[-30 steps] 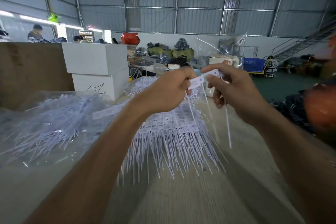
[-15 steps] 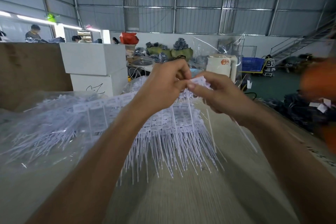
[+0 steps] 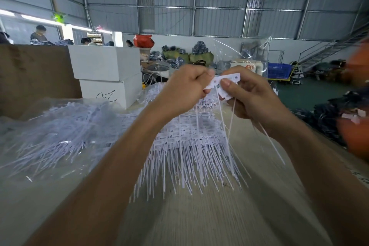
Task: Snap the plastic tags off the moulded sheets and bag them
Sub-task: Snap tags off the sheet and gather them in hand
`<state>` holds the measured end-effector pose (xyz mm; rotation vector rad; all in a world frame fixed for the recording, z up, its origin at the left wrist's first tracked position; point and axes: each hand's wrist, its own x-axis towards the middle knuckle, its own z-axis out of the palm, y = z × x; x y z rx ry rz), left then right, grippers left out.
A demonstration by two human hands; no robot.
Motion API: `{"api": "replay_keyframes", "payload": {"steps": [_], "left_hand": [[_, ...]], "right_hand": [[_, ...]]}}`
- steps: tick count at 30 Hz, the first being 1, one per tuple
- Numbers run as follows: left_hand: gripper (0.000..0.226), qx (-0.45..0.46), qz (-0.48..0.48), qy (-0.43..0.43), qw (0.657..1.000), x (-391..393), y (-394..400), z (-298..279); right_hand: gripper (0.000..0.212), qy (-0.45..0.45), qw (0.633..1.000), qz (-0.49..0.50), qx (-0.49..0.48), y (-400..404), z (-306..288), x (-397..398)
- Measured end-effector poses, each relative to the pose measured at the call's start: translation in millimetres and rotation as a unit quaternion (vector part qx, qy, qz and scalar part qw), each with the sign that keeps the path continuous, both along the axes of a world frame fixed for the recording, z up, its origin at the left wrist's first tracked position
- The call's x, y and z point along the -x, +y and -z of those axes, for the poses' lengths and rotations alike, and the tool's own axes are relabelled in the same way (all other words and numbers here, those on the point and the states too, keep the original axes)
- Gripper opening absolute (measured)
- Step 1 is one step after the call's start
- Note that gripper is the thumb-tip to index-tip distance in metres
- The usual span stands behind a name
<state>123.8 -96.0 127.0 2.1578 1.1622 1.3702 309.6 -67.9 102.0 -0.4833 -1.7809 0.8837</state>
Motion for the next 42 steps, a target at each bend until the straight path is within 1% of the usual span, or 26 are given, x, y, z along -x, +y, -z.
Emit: {"api": "replay_keyframes", "payload": {"steps": [2,4,6,8,12,18,22,25,27,28,30,31,32,34,35,36,37,38,39,40,42], "left_hand": [[0.04,0.064,0.041,-0.086,0.993,2,-2,-1],[0.05,0.104,0.066,-0.122,0.985,5,0,-1],[0.048,0.119,0.07,-0.119,0.983,7,2,-1],[0.044,0.126,0.065,-0.112,0.984,9,2,0],[0.044,0.136,0.063,-0.112,0.982,9,4,2],[0.044,0.143,0.068,-0.111,0.981,11,5,2],[0.044,0.149,0.073,-0.108,0.98,12,6,1],[0.042,0.161,0.092,-0.121,0.975,12,7,-1],[0.042,0.189,0.127,-0.136,0.964,13,5,-3],[0.042,0.216,0.157,-0.148,0.952,13,5,-3],[0.039,0.282,0.218,-0.19,0.915,11,1,-4],[0.038,0.295,0.234,-0.204,0.904,10,0,-4],[0.039,0.289,0.233,-0.203,0.906,10,0,-4],[0.043,0.239,0.195,-0.159,0.938,10,-2,-6],[0.042,0.217,0.182,-0.129,0.95,10,-4,-7],[0.04,0.204,0.178,-0.101,0.957,10,-7,-9],[0.04,0.191,0.173,-0.075,0.963,10,-10,-11],[0.04,0.171,0.156,-0.048,0.972,11,-12,-12],[0.04,0.142,0.129,-0.022,0.981,11,-13,-13],[0.038,0.113,0.102,0.0,0.988,11,-13,-13],[0.032,0.083,0.069,0.035,0.994,12,-11,-12]], "right_hand": [[0.01,-0.006,1.0,-0.005,-0.021,-3,-2,3],[0.008,-0.022,0.997,0.032,-0.07,-5,-3,7],[0.008,-0.041,0.989,0.073,-0.12,-6,-4,9],[0.009,-0.059,0.984,0.088,-0.143,-7,-3,10],[0.008,-0.078,0.979,0.102,-0.155,-8,-3,12],[0.013,-0.102,0.968,0.138,-0.184,-12,-5,14],[0.012,-0.105,0.963,0.151,-0.196,-12,-6,14],[0.009,-0.113,0.955,0.163,-0.223,-12,-7,13],[0.01,-0.132,0.936,0.189,-0.266,-12,-7,14],[0.011,-0.145,0.917,0.212,-0.305,-12,-9,13],[0.014,-0.163,0.864,0.263,-0.397,-12,-9,13],[0.015,-0.164,0.848,0.282,-0.419,-11,-9,13],[0.015,-0.162,0.844,0.292,-0.419,-10,-8,13],[0.013,-0.156,0.853,0.324,-0.379,-9,-6,15],[0.011,-0.137,0.869,0.346,-0.326,-7,-4,15],[0.009,-0.093,0.893,0.363,-0.249,-4,-4,12],[0.007,-0.029,0.915,0.366,-0.165,-1,-5,8],[0.008,0.034,0.929,0.358,-0.091,1,-8,1],[0.011,0.073,0.936,0.342,-0.037,2,-10,-6],[0.013,0.089,0.945,0.314,0.0,1,-12,-12],[0.013,0.093,0.967,0.234,0.038,-1,-14,-13]]}}
